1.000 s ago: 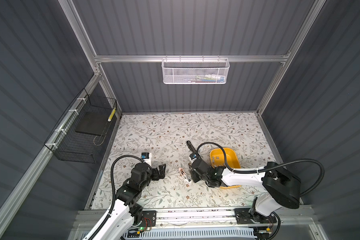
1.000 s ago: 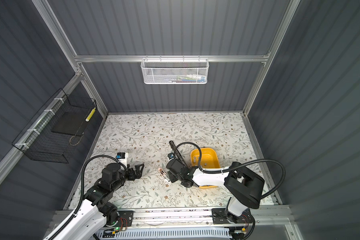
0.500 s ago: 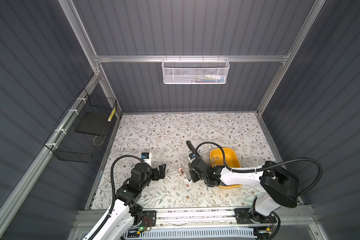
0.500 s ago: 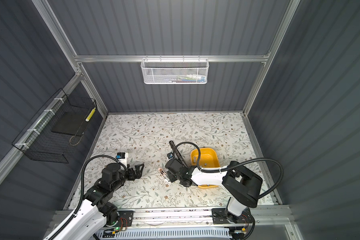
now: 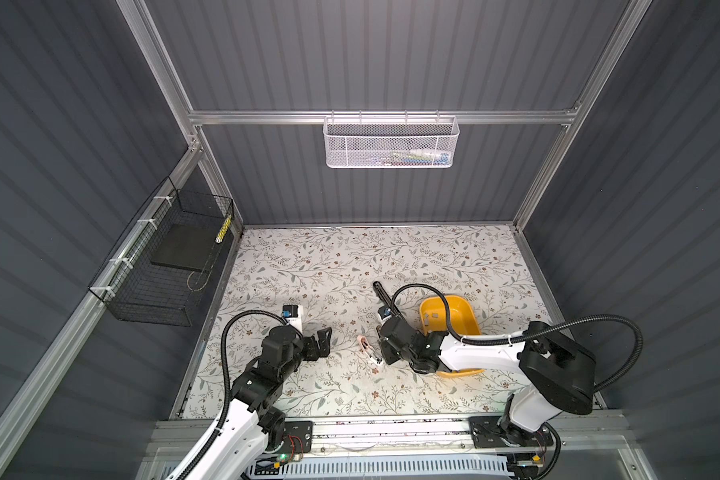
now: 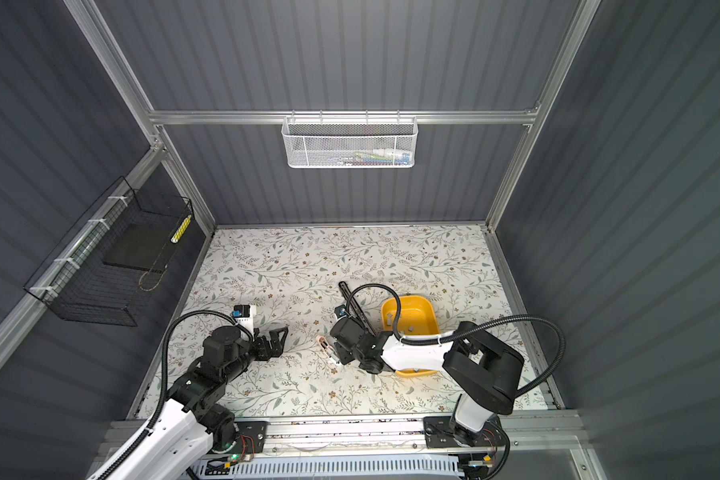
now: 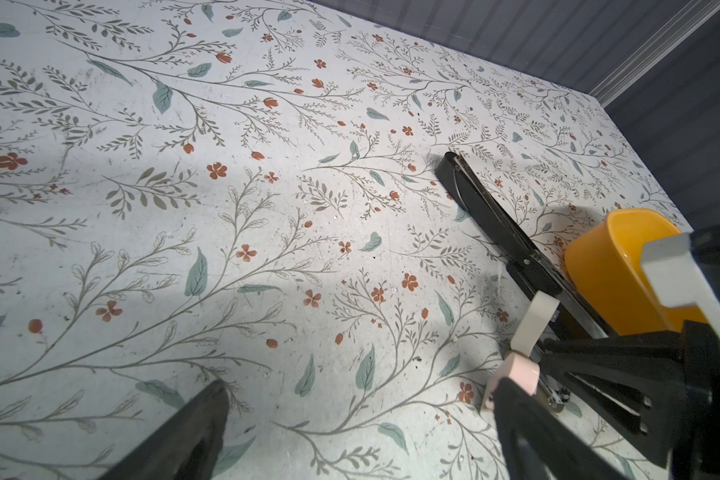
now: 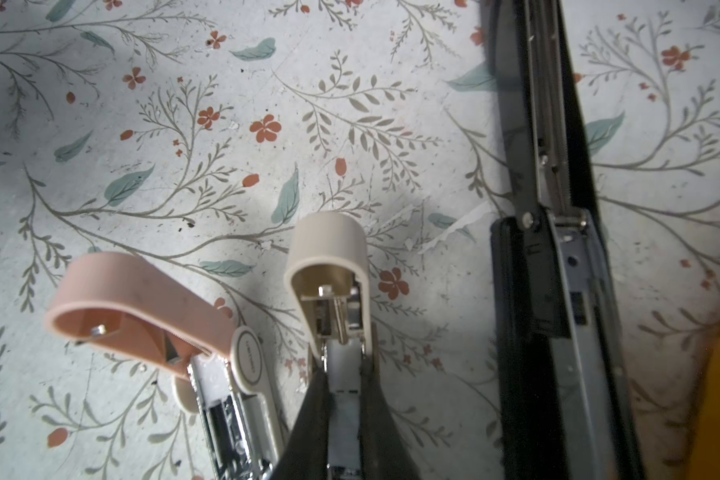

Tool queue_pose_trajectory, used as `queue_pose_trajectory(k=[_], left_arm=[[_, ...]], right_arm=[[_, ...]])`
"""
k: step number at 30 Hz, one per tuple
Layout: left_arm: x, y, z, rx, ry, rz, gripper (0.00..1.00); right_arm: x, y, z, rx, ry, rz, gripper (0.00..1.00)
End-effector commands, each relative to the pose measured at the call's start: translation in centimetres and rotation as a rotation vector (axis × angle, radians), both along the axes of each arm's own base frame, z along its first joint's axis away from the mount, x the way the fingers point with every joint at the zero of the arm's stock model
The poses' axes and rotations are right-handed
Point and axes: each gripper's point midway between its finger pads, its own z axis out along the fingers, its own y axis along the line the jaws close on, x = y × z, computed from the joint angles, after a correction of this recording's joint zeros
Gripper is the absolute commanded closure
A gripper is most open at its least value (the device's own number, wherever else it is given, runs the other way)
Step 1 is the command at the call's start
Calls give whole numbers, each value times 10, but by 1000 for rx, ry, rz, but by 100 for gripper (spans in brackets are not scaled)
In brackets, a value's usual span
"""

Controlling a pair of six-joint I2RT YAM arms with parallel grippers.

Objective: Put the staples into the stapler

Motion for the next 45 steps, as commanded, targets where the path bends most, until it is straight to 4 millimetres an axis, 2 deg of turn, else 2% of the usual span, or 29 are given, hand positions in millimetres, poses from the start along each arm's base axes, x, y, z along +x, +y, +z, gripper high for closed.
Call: queue_pose_trajectory(k=[1,11,35,45], left_arm=[[0,-2,7,-3,-24,-12,0],[0,-1,6,-3,-24,-12,0],[0,-1,7,-4,-27,-10,0],[0,-1,7,-3,-26,-8,0]], right_arm=[[2,0,9,-11,-28,0,100],[1,-1,11,-14,-37,19,100],[-3,3,-3,-34,7,37,100],[-9,-3,-4,-41,26,22,100]])
